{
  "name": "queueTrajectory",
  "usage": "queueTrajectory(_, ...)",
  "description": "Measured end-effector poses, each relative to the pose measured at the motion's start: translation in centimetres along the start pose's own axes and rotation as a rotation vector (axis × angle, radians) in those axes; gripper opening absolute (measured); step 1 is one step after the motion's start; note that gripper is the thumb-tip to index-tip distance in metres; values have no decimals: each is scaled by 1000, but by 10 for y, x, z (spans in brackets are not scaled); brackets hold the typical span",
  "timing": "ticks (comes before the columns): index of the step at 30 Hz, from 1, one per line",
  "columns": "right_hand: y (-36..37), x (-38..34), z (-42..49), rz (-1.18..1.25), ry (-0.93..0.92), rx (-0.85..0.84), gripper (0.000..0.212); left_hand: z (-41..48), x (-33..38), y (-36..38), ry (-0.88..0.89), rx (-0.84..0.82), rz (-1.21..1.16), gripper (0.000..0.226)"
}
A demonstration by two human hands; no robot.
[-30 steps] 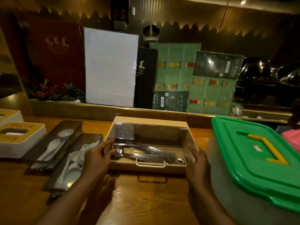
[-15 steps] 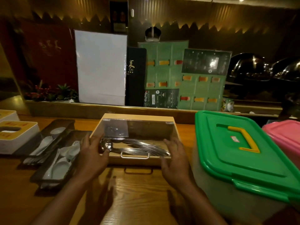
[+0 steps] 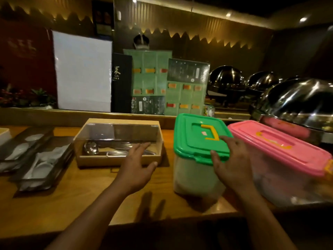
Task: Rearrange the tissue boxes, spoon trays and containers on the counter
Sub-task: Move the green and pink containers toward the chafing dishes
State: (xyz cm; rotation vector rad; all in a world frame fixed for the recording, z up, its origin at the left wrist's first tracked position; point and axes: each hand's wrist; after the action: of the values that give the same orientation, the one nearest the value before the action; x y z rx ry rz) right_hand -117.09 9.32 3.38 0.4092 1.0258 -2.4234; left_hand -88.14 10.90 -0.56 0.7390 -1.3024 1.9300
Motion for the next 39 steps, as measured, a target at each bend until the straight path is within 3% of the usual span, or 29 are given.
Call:
queueTrajectory(3,-21,47,-5,-54,231,-131,64,-7,21,24,51,-40,-15,71)
queueTrajectory(8,-27,75,-7,-8,217,-358,78,0,50,52,49,-103,-49,79)
queueTrajectory(12,-26,84,8,-36,159,-406,74,11,64,73,26,-112,-38,88)
queueTrajectory(19,-11,114,39,69,102,-466,68,32,87,111,-57,84,-81,115)
queueTrajectory(23,5,129,68,100,76,-493,66,54,93,134,-106,141,-63,104)
queueTrajectory(28,28,138,95,138,49,-504,67,80,89,142,-195,208,-48,129)
queueTrajectory(33,43,145,110,155,23,-535,70,94,91,148,-239,238,-66,107)
queueTrajectory(39,32,146,118,80,-86,-639,71,94,90,154,-265,256,-57,104)
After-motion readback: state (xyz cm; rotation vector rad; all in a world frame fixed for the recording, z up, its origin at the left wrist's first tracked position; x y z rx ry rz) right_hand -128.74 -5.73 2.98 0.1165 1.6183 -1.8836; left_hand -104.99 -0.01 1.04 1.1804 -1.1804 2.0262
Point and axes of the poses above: each hand's wrist, its own z-axis towards the middle knuckle, its own y-axis out of the palm, x = y × z, and after that the axes turned 2 degrees about -z, right-handed
